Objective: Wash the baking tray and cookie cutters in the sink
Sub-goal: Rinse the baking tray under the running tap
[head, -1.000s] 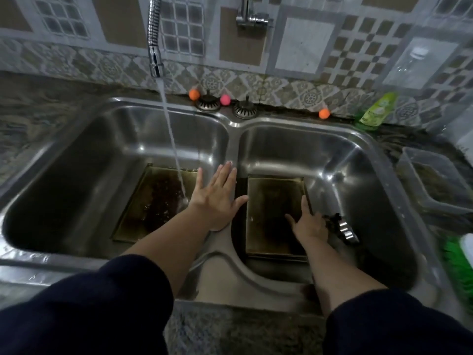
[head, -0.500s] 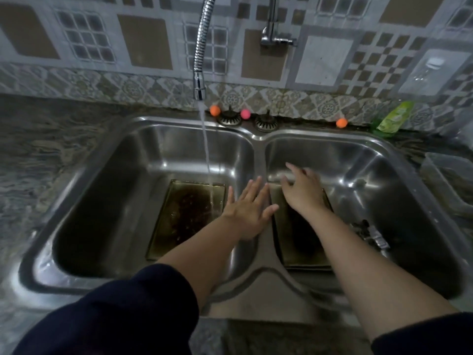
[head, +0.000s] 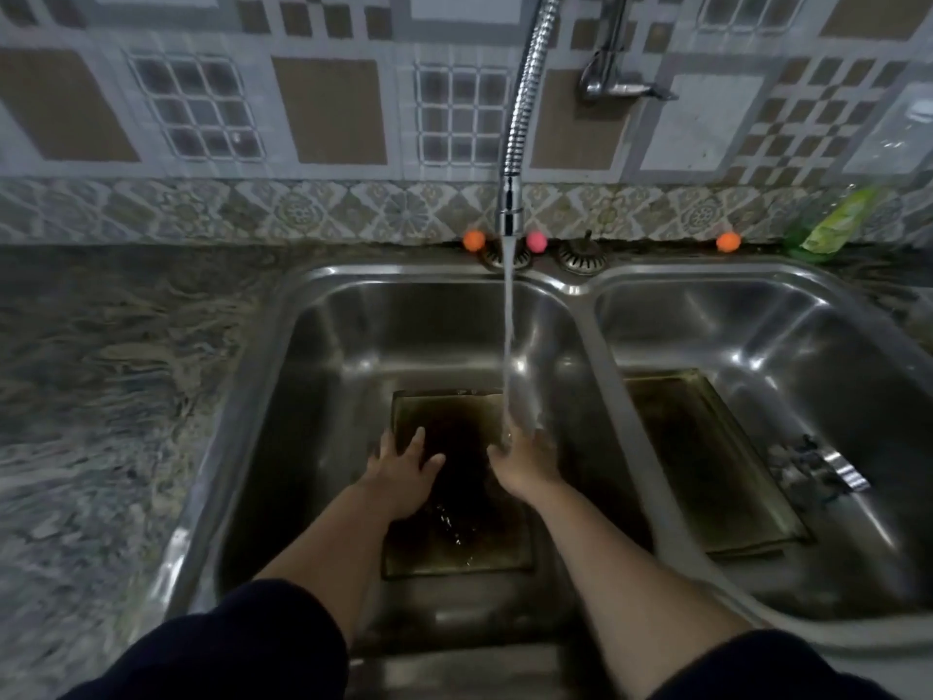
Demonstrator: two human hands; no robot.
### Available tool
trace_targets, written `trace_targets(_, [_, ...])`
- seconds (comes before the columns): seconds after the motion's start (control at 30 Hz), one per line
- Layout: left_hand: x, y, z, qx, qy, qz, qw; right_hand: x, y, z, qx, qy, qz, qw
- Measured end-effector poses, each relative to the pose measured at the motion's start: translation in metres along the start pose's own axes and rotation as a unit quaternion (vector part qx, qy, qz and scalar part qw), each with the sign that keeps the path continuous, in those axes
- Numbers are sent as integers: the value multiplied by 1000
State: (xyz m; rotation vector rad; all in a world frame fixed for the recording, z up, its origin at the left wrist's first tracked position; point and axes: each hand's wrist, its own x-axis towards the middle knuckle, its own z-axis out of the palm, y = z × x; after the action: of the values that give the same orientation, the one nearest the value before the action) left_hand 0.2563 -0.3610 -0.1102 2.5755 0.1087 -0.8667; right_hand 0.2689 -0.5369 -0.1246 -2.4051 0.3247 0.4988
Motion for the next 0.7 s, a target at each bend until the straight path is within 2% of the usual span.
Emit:
trace_targets(0.2, [26, -15, 17, 20, -44, 12, 999, 4, -4, 24, -82, 47, 47, 994])
trace_targets(0.4, [35, -26, 38, 61, -7, 34, 998, 1, -10, 40, -130, 28, 55, 990])
trace_targets(0.7, [39, -30, 43, 28, 27, 50, 998, 3, -18, 24, 29, 72, 106, 991])
